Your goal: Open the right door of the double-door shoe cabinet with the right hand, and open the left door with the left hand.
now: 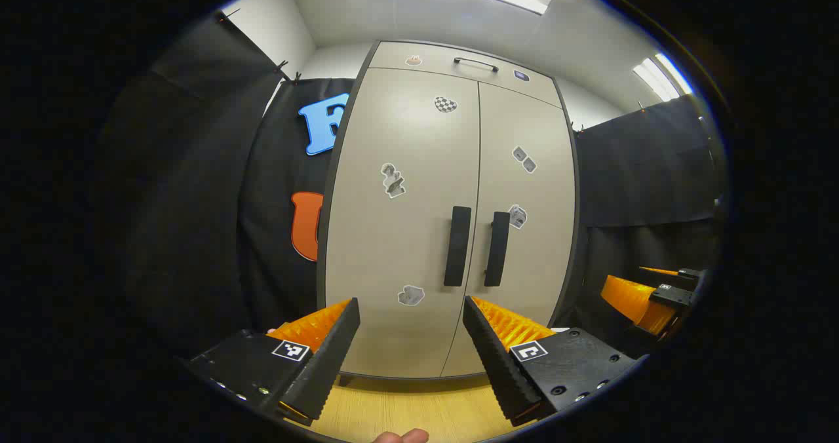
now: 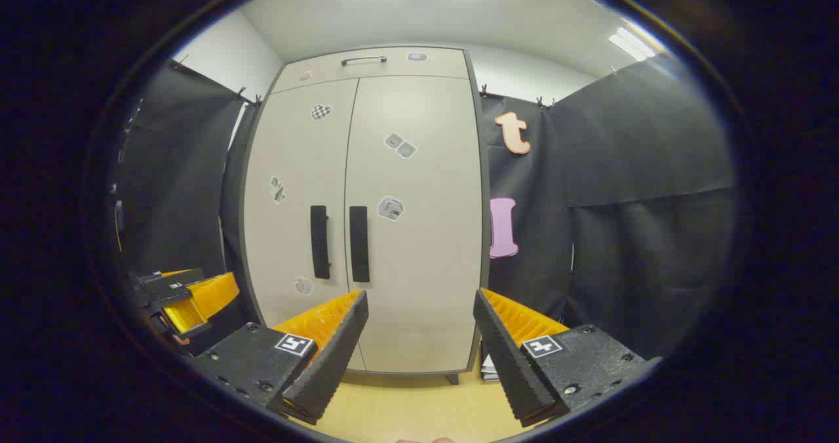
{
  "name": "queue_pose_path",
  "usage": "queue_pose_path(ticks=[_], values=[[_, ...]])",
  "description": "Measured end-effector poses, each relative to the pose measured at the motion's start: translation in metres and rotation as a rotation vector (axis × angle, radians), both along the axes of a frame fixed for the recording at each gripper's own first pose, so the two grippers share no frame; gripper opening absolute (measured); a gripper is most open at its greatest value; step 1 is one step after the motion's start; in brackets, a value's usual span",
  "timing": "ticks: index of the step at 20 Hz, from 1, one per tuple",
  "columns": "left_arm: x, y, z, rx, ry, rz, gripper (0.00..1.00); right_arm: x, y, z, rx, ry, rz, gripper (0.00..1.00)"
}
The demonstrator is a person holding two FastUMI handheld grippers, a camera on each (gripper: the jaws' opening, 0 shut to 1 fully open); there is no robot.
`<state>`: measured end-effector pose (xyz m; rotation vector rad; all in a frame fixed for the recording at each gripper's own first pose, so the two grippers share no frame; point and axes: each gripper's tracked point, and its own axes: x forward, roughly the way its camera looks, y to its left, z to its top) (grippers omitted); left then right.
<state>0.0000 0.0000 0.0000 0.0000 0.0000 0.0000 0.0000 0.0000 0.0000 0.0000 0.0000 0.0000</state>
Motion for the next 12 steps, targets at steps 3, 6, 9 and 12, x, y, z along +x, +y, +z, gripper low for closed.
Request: queue_pose_path(ticks=[3,6,9,12], values=[[0.004,0.002,-0.005,0.026,-0.004,0.008,0.95,0.002,-0.007,0.002,-0.003,-0.008,-0.020,1.00],[0.007,-0.001,-0.011,0.043,0.006,0.015,0.95,0.007,-0.005,-0.004,0.006,0.013,-0.005,1.00],[0.010,-0.002,-0.012,0.052,0.007,0.011,0.95,0.009,-0.005,-0.004,0.008,0.019,-0.005,1.00],[0.011,-0.005,-0.011,0.049,0.002,0.001,0.95,0.010,-0.003,-0.006,0.008,0.026,-0.004,1.00]])
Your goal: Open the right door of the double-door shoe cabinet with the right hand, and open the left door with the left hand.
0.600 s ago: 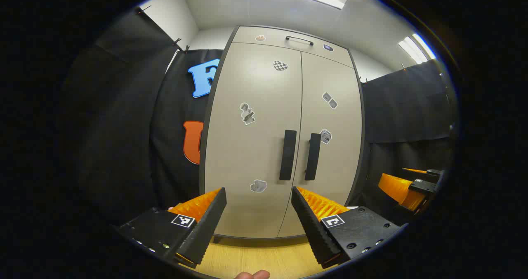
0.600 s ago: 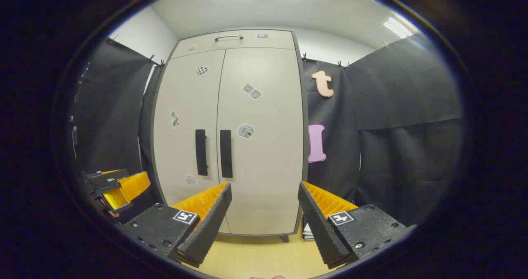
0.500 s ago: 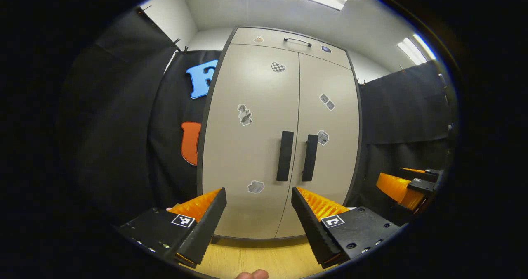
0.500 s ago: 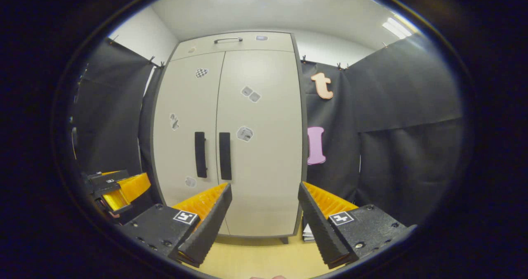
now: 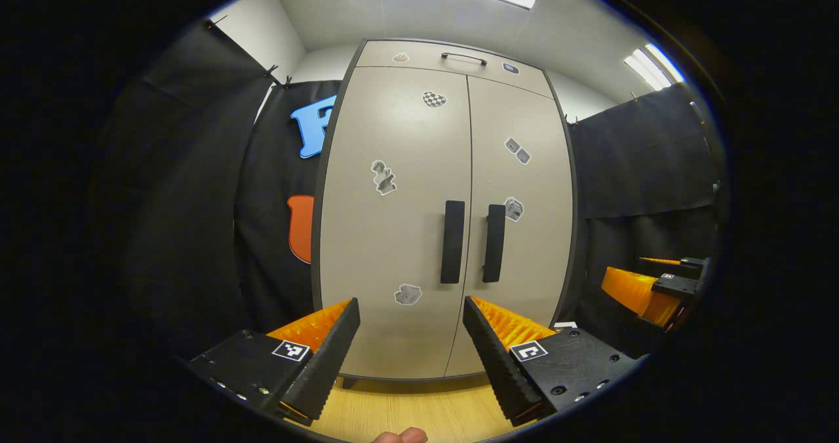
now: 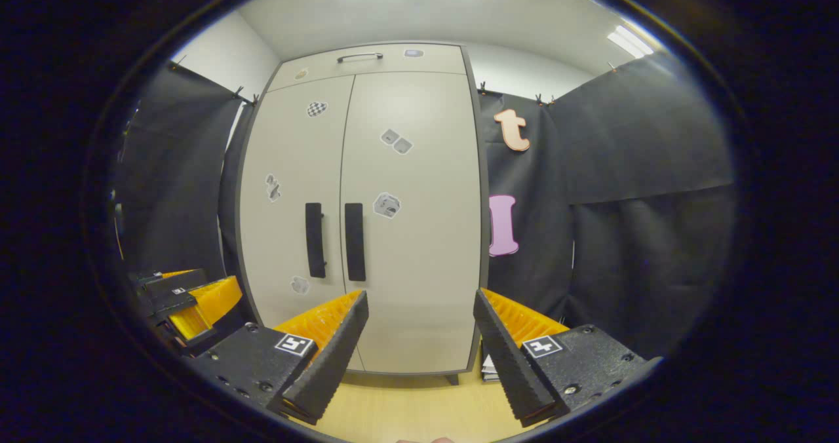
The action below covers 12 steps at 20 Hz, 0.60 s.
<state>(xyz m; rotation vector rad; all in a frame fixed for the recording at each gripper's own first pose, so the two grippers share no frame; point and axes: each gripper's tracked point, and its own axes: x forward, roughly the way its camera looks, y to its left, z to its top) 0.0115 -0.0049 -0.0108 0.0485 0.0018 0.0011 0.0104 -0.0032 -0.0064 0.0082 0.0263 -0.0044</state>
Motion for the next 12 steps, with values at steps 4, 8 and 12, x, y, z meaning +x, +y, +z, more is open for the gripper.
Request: queue_pose_path(ticks=[4,8,12], values=[[0.0015,0.0009,0.0016,0.009,-0.007,-0.002,0.95,0.0010,0.0015,0.0001,0.006,0.002,-0.002,1.00],[0.0015,0.0036,0.0055,0.012,-0.018,0.000,0.95,0.0009,0.0033,-0.0013,0.006,0.007,-0.004,1.00],[-0.0012,0.0053,0.0070,0.014,-0.026,-0.007,0.95,0.0042,0.0054,0.0007,0.002,0.005,-0.011,1.00]])
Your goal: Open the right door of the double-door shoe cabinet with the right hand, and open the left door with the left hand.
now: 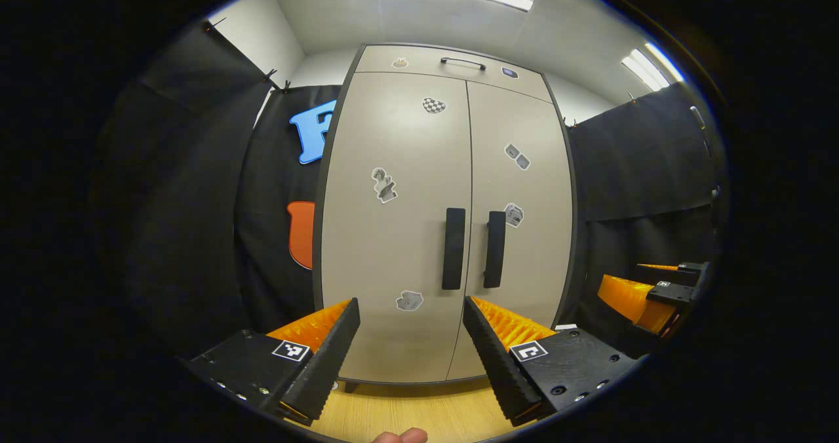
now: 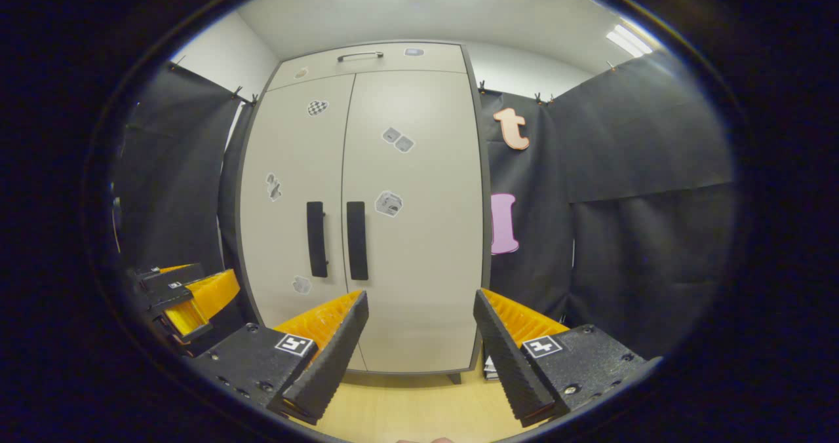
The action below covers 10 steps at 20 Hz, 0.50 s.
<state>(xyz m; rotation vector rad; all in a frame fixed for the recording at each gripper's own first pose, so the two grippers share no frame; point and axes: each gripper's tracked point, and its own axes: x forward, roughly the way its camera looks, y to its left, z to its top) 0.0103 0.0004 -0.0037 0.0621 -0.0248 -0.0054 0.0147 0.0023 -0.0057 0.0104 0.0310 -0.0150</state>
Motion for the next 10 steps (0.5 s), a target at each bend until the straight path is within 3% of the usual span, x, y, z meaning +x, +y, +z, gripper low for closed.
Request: queue_pose_path(ticks=[6,10], values=[[-0.019,0.012,-0.008,0.027,-0.001,0.005,0.95,0.036,0.019,0.021,-0.026,-0.023,0.033,1.00],[-0.030,0.027,-0.010,0.018,-0.011,0.033,0.95,0.067,0.045,0.017,0.015,0.002,0.092,1.00]])
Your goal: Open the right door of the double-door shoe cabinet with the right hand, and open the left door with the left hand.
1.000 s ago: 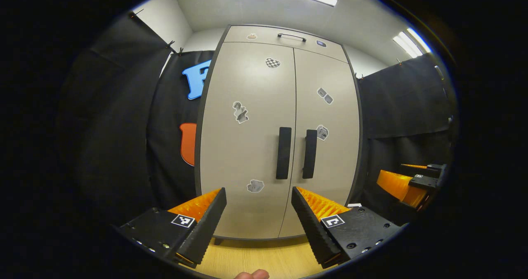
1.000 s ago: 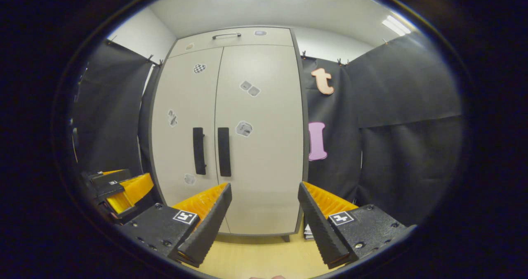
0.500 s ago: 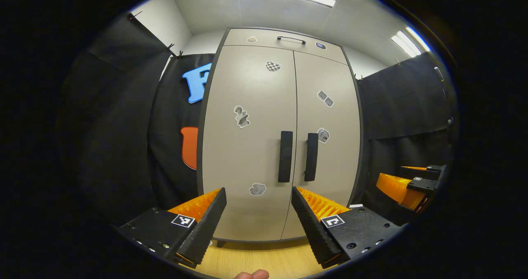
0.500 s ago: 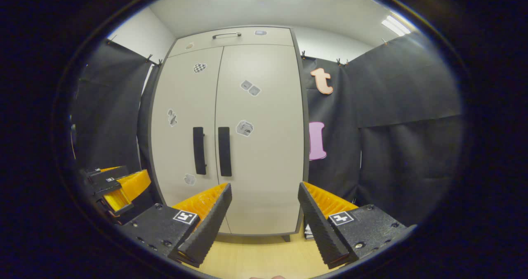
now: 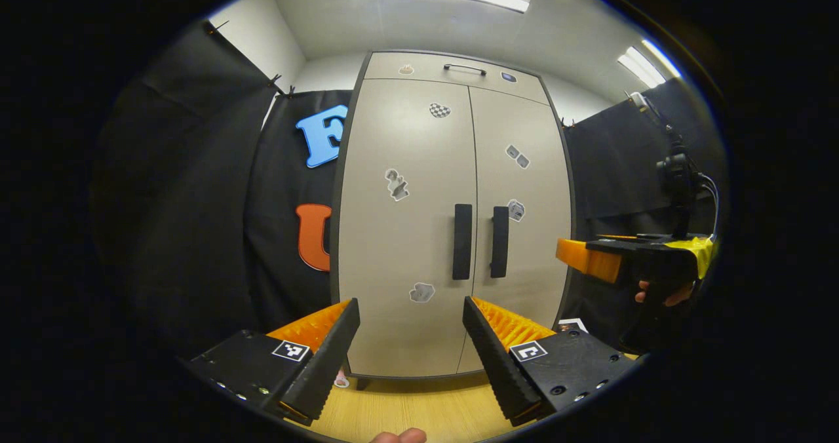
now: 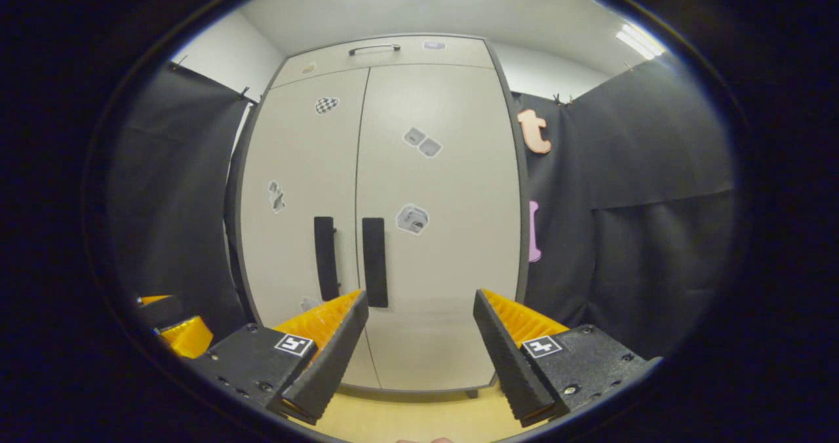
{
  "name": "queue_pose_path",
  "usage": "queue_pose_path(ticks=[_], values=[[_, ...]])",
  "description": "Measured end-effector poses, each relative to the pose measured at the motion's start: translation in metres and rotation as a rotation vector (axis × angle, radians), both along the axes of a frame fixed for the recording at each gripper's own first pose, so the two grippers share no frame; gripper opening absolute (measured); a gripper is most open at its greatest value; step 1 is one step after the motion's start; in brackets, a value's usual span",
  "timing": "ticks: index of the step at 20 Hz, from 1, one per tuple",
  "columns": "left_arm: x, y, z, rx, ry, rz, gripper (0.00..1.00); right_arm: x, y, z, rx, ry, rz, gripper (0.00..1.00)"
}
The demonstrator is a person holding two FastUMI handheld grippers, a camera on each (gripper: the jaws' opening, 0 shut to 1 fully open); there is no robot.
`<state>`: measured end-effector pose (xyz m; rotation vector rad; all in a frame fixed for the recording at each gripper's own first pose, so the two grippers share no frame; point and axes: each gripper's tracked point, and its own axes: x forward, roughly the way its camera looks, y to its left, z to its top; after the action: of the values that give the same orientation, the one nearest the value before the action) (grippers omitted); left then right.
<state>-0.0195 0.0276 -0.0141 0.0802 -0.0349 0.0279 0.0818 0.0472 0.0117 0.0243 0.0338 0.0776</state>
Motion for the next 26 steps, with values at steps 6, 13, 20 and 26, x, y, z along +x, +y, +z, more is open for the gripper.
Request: queue_pose_path(ticks=[6,13,20,26], values=[[-0.014,0.017,-0.006,-0.004,0.001,0.036,0.95,0.054,0.021,0.013,-0.015,-0.039,0.004,1.00],[-0.023,0.030,-0.014,0.000,0.016,0.063,0.95,0.107,0.036,0.005,-0.026,0.011,0.000,1.00],[-0.018,0.037,-0.020,-0.004,0.039,0.073,0.95,0.132,0.040,-0.005,-0.028,0.034,-0.016,1.00],[-0.014,0.041,-0.019,-0.006,0.039,0.077,0.95,0.145,0.035,-0.009,0.005,0.056,-0.033,1.00]])
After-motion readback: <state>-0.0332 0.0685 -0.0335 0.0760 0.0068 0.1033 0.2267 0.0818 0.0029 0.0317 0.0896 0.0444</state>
